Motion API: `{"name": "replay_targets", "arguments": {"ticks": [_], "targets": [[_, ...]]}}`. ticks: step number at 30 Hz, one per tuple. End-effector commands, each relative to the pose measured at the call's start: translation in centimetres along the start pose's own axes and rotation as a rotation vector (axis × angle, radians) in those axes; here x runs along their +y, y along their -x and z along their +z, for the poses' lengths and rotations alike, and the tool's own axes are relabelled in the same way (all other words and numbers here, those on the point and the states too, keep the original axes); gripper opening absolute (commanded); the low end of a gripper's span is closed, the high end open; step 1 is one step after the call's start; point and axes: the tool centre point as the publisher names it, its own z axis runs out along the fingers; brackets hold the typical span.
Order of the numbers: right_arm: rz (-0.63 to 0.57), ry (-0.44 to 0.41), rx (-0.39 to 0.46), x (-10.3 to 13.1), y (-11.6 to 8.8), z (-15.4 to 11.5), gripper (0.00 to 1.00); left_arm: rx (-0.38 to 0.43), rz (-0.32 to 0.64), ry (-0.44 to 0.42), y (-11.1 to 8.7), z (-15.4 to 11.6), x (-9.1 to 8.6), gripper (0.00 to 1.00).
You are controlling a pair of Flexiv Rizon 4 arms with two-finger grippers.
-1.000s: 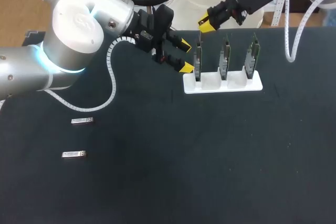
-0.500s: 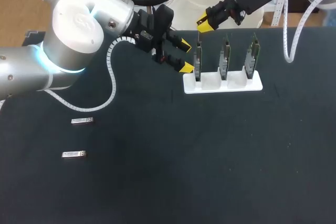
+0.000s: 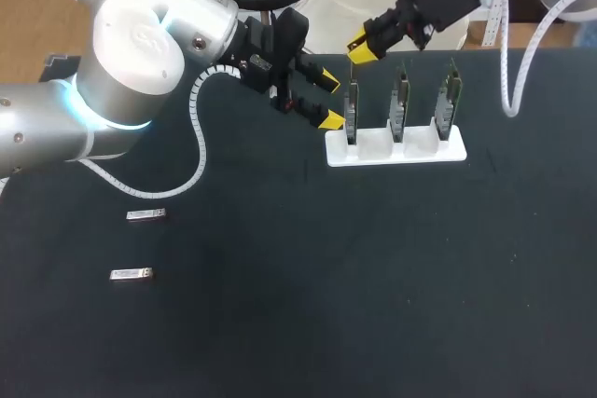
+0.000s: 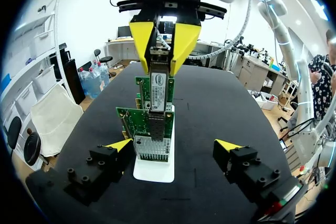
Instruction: Pick up the optical module with the left hand, and insert it into the network port with the right hand.
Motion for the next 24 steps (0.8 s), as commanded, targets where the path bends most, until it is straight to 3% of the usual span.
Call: {"name": "replay_targets", "arguments": {"ticks": [1, 24], "targets": [[0.004, 0.003, 0.001, -0.20, -0.18, 0.26, 0.00, 0.005, -0.001, -0.003, 0.09, 0.06, 0.16, 1.00], [-0.010, -0.006, -0.005, -0.26, 0.03, -0.30, 0.00, 0.005, -0.001, -0.003, 0.09, 0.06, 0.16, 1.00]]}}
